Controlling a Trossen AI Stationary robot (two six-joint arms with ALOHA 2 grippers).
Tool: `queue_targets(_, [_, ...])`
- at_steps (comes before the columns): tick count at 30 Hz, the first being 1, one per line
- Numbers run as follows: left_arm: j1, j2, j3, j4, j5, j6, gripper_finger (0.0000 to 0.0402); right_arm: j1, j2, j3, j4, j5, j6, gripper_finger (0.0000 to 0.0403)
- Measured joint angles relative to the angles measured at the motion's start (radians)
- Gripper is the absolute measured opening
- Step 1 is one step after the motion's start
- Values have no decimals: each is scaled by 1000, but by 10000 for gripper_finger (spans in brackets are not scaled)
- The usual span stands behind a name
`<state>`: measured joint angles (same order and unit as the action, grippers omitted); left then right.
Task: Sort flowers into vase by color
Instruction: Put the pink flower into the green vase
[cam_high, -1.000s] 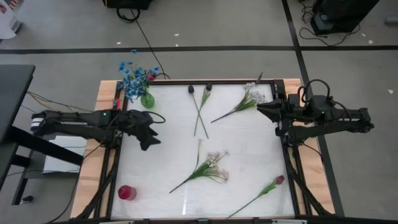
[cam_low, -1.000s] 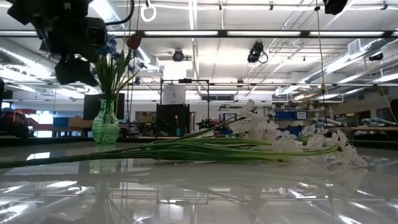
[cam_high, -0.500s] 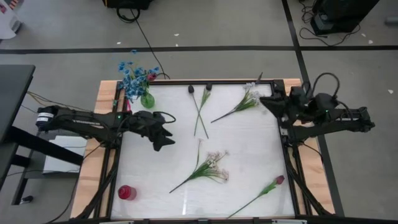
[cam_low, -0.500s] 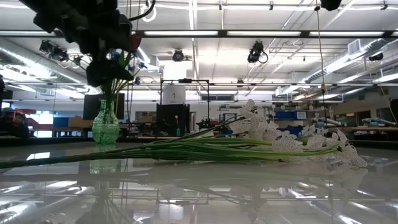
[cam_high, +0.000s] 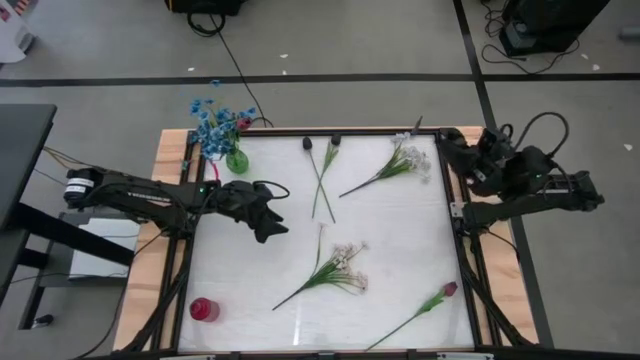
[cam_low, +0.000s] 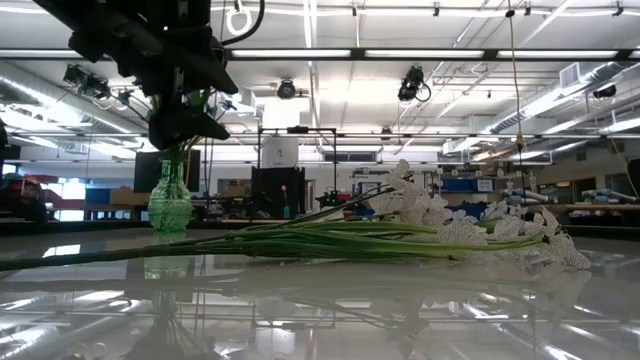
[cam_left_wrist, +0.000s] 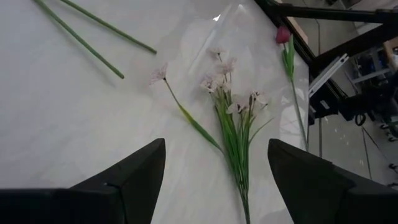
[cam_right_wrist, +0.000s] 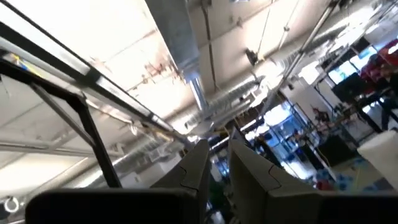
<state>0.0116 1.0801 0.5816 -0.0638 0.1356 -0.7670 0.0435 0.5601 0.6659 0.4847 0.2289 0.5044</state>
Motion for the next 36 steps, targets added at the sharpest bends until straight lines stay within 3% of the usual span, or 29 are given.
queue_targets(7, [0,-1,0,0,0,26,288,36,217,0,-11,-20,169,70])
queue_targets(14, [0,0,0,-11,0,80,288,89,472,0,-97,-202,445,70])
queue_targets(21, [0,0,0,-16,0,132,288,234,617,0,-408,-485,660,71])
queue_targets(27, [0,0,0,-25,0,130,288,375,650,0,-631,-655,690,74])
queue_targets(36, [0,0,1,-61,-21,127,288,519,650,0,-1112,-664,544,76])
